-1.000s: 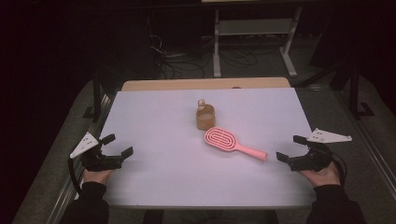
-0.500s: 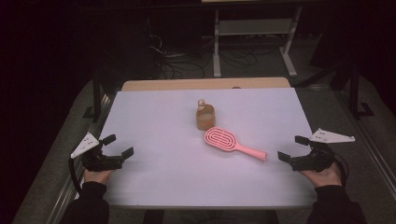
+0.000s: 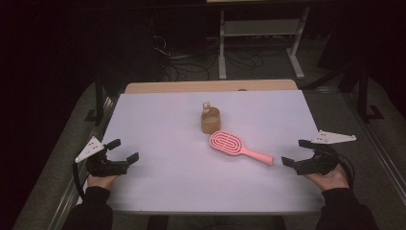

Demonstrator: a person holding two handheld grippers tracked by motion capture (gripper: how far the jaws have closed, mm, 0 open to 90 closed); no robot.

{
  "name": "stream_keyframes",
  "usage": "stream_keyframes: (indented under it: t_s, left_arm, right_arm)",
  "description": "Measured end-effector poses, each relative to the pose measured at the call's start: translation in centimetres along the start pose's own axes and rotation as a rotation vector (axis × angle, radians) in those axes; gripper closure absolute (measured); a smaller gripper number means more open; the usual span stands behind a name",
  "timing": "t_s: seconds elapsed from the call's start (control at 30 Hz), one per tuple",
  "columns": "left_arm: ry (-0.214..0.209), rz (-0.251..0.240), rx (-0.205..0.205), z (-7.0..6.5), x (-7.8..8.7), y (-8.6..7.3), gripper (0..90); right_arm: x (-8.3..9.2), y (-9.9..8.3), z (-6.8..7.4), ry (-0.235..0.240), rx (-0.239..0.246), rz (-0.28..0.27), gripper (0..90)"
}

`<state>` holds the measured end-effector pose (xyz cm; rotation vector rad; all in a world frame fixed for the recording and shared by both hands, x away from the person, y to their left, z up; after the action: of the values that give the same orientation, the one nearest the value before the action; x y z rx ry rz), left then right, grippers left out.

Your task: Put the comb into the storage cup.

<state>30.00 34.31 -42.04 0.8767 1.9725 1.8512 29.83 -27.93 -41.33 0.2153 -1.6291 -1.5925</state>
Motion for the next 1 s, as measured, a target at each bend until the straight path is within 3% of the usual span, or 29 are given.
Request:
stream_keyframes:
  t_s: [0.63, 0.73, 1.0]
  left_arm:
    - [-0.001, 0.006, -0.001, 0.0, -0.1, -0.1, 0.0]
    - [-0.002, 0.012, -0.002, 0.0, -0.2, -0.1, 0.0]
    - [-0.003, 0.0, 0.003, 0.1, -0.2, -0.1, 0.0]
  right_arm:
    - [-1.7, 4.5, 1.5, 0.054, 0.127, 0.104, 0.0]
    - [-2.4, 5.4, 2.1, 0.076, 0.16, 0.144, 0.0]
    - [-3.7, 6.2, 2.4, 0.109, 0.178, 0.188, 0.0]
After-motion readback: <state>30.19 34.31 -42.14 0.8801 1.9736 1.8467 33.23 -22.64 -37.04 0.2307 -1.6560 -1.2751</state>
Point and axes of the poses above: each handheld gripper's, and its own axes: x roughly backward along the jaws, y roughly out of its top, z roughly to its left, the point moved 1 cm from there along -x, roughly forward along the jaws, and after that the axes turned 8 degrees about -z, right-handed, at the moved point
